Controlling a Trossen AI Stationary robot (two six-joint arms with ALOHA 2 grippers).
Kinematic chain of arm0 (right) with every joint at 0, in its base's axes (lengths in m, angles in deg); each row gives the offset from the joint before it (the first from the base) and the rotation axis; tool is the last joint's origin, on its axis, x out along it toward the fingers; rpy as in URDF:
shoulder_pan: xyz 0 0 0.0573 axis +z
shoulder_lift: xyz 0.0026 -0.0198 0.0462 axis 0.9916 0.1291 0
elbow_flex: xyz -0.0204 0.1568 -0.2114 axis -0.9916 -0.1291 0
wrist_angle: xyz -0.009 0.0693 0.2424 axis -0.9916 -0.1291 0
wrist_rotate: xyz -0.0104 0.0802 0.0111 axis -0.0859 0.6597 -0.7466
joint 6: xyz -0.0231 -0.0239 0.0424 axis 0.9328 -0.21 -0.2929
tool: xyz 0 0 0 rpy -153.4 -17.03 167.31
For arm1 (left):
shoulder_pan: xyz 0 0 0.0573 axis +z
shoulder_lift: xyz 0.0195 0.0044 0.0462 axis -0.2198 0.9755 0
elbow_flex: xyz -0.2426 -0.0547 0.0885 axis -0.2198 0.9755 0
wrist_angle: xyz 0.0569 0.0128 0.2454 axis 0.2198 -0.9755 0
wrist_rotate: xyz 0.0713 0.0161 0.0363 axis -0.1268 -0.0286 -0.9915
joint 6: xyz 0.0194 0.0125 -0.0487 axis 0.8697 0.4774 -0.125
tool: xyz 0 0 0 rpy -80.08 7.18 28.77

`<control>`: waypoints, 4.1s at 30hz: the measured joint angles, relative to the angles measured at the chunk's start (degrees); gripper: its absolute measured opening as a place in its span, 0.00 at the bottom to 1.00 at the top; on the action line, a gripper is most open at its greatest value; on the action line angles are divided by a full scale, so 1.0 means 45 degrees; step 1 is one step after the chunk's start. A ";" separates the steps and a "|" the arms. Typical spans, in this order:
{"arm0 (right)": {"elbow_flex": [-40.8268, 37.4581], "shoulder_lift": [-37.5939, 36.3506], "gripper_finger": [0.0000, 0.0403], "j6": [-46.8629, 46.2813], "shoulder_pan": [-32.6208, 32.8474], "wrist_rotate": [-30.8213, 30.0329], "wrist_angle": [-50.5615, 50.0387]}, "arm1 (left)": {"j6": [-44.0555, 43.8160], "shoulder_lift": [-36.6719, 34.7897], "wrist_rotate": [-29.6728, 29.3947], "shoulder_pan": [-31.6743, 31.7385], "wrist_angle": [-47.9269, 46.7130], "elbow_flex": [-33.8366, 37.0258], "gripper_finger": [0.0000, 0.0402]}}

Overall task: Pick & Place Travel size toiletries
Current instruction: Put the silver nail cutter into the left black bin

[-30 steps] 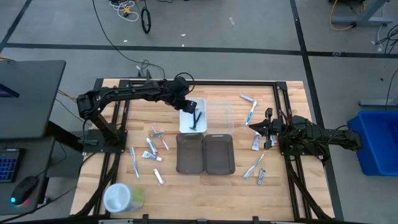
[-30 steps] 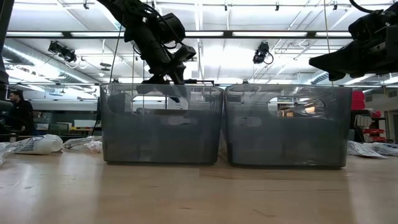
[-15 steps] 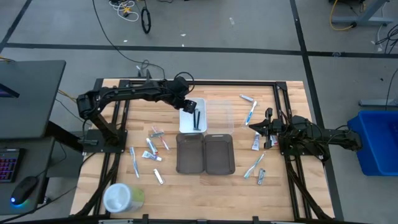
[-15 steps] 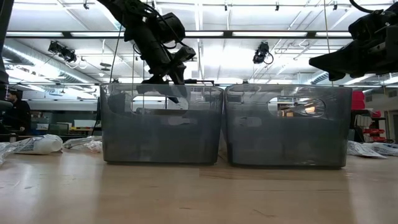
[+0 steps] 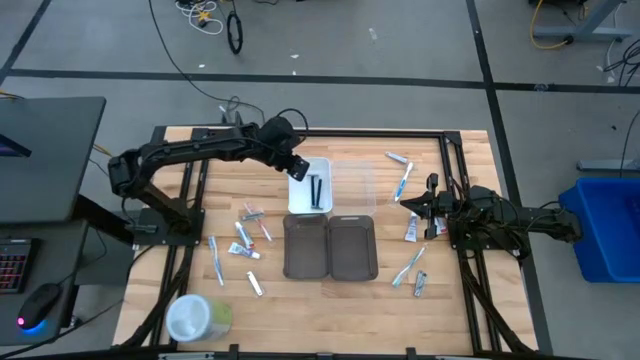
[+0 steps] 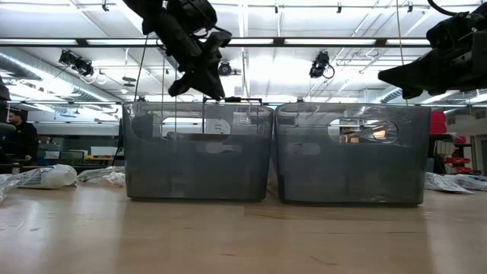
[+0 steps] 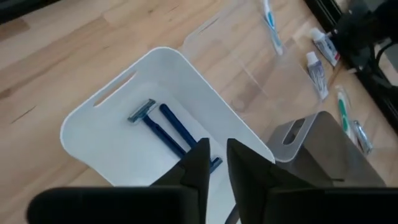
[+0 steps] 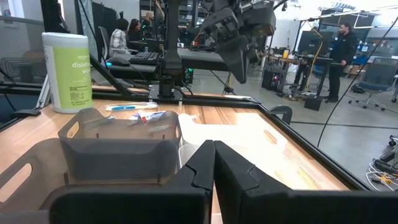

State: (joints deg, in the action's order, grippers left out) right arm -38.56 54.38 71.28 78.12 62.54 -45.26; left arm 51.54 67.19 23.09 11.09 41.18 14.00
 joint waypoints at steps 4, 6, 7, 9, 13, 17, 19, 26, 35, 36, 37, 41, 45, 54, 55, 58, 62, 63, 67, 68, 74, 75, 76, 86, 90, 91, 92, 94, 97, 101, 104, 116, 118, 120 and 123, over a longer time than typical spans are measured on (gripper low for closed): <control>0.0003 0.0000 0.03 0.0000 -0.0002 0.0000 0.0000 | 0.0131 0.0000 -0.0002 -0.0005 -0.0182 0.0000 0.08; -0.0002 0.0000 0.03 0.0000 -0.0002 0.0000 0.0000 | 0.0225 0.0000 -0.0002 -0.0010 -0.0274 0.0000 0.05; 0.0001 0.0000 0.03 0.0000 -0.0001 0.0000 0.0000 | 0.0236 0.0000 -0.0002 -0.0010 -0.0301 0.0000 0.04; -0.0001 0.0000 0.03 0.0000 0.0002 0.0000 0.0000 | 0.0236 0.0000 -0.0002 -0.0010 -0.0301 0.0000 0.02; -0.0002 0.0000 0.03 0.0000 0.0003 0.0000 0.0000 | 0.0240 0.0000 -0.0002 -0.0010 -0.0301 0.0000 0.02; -0.0002 0.0000 0.03 0.0000 0.0003 0.0000 0.0000 | 0.0505 -0.0003 0.0002 -0.0010 -0.0308 0.0000 0.02; -0.0001 0.0000 0.03 0.0000 0.0003 0.0000 0.0000 | 0.0676 -0.0100 -0.0002 -0.0010 -0.0417 0.0000 0.01; -0.0001 0.0000 0.03 0.0000 0.0002 0.0000 0.0000 | 0.1877 -0.1001 -0.0283 -0.0016 -0.1566 0.0000 0.01; 0.0001 0.0000 0.03 0.0000 0.0000 0.0000 0.0000 | 0.2701 -0.1621 -0.0731 -0.0019 -0.2367 0.0000 0.01; 0.0000 0.0000 0.03 0.0000 0.0003 0.0003 0.0000 | 0.2804 -0.1640 -0.0736 -0.0019 -0.2433 0.0000 0.01; -0.0002 0.0000 0.03 0.0000 -0.0001 0.0000 0.0000 | 0.2909 -0.1657 -0.0751 -0.0019 -0.2491 0.0000 0.01; -0.0002 0.0000 0.03 0.0000 -0.0002 0.0000 0.0000 | 0.3259 -0.1666 -0.0749 -0.0164 -0.2452 0.0099 0.01; 0.0003 -0.0003 0.03 0.0000 0.0002 0.0000 0.0000 | 0.3634 -0.1902 -0.0725 -0.0644 -0.2597 0.0707 0.01; -0.0002 0.0000 0.03 0.0000 0.0001 0.0000 0.0000 | 0.3422 -0.3229 -0.0775 -0.1697 -0.2566 0.3013 0.01; -0.0001 0.0000 0.03 0.0000 0.0003 0.0000 0.0000 | 0.3342 -0.3368 -0.0768 -0.1779 -0.2577 0.3169 0.01; -0.0002 0.0000 0.03 0.0000 0.0001 0.0000 0.0000 | 0.3330 -0.3746 -0.0781 -0.1980 -0.2621 0.3602 0.01; 0.0002 -0.0001 0.03 0.0000 0.0001 0.0000 0.0000 | 0.3519 -0.4106 -0.0877 -0.2189 -0.2629 0.4112 0.01; 0.0002 0.0000 0.03 0.0000 0.0002 0.0000 0.0000 | 0.3598 -0.4171 -0.0970 -0.2240 -0.2635 0.4220 0.01; -0.0002 0.0000 0.03 0.0000 0.0001 0.0000 0.0000 | 0.3897 -0.4250 -0.1150 -0.2418 -0.2649 0.4630 0.01; 0.0000 -0.0005 0.03 0.0000 0.0003 0.0000 0.0000 | 0.3908 -0.4250 -0.1163 -0.2454 -0.2649 0.4726 0.01; 0.0003 0.0000 0.03 0.0000 0.0003 0.0000 0.0000 | 0.3956 -0.4250 -0.1421 -0.2621 -0.2697 0.5120 0.03; 0.0003 0.0000 0.03 0.0000 -0.0002 0.0000 0.0000 | 0.3954 -0.4252 -0.1463 -0.2628 -0.2712 0.5153 0.03; 0.0001 -0.0001 0.03 0.0000 -0.0001 0.0000 0.0000 | 0.3961 -0.4250 -0.1457 -0.2628 -0.2688 0.5191 0.03; 0.0002 -0.0001 0.03 0.0000 -0.0002 0.0000 0.0000 | 0.4452 -0.4250 -0.1456 -0.2713 -0.2647 0.5299 0.19; 0.0000 -0.0003 0.03 0.0000 0.0000 0.0000 0.0000 | 0.4660 -0.4250 -0.1793 -0.2807 -0.2647 0.5299 0.31; 0.0001 0.0000 0.03 0.0000 -0.0002 0.0000 0.0000 | 0.4665 -0.4250 -0.1943 -0.2812 -0.2647 0.5299 0.34; -0.0002 0.0000 0.03 0.0000 0.0001 0.0000 0.0000 | 0.4676 -0.4250 -0.2072 -0.2812 -0.2647 0.5299 0.38; 0.0003 0.0000 0.03 0.0000 0.0003 0.0000 0.0000 | 0.4898 -0.4250 -0.2120 -0.2807 -0.2647 0.5299 0.44; -0.0001 -0.0002 0.03 0.0000 -0.0001 0.0000 0.0000 | 0.5063 -0.4250 -0.2097 -0.2803 -0.2650 0.5299 0.52; -0.0001 -0.0004 0.03 0.0000 0.0003 0.0000 0.0000 | 0.4878 -0.4250 -0.2008 -0.2809 -0.2820 0.5294 0.59; -0.0002 0.0000 0.03 0.0000 0.0000 0.0000 0.0000 | 0.4619 -0.4240 -0.2018 -0.2931 -0.3152 0.5297 0.61; 0.0001 -0.0005 0.03 0.0000 0.0000 0.0000 0.0000 | 0.3927 -0.4240 -0.2105 -0.3623 -0.3085 0.6201 0.57; -0.0002 -0.0001 0.03 0.0000 0.0001 0.0000 0.0000 | 0.3929 -0.4237 -0.2118 -0.3623 -0.3019 0.6324 0.56; 0.0003 0.0000 0.03 0.0000 -0.0001 0.0000 0.0000 | 0.3932 -0.4069 -0.2233 -0.3631 -0.2974 0.6405 0.56; -0.0002 -0.0005 0.03 0.0000 0.0002 0.0000 0.0000 | 0.3937 -0.3713 -0.2688 -0.3648 -0.2916 0.6484 0.57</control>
State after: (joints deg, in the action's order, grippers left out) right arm -38.57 54.35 71.28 78.13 62.54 -45.26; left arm 69.26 50.48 10.99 -5.32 28.06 43.18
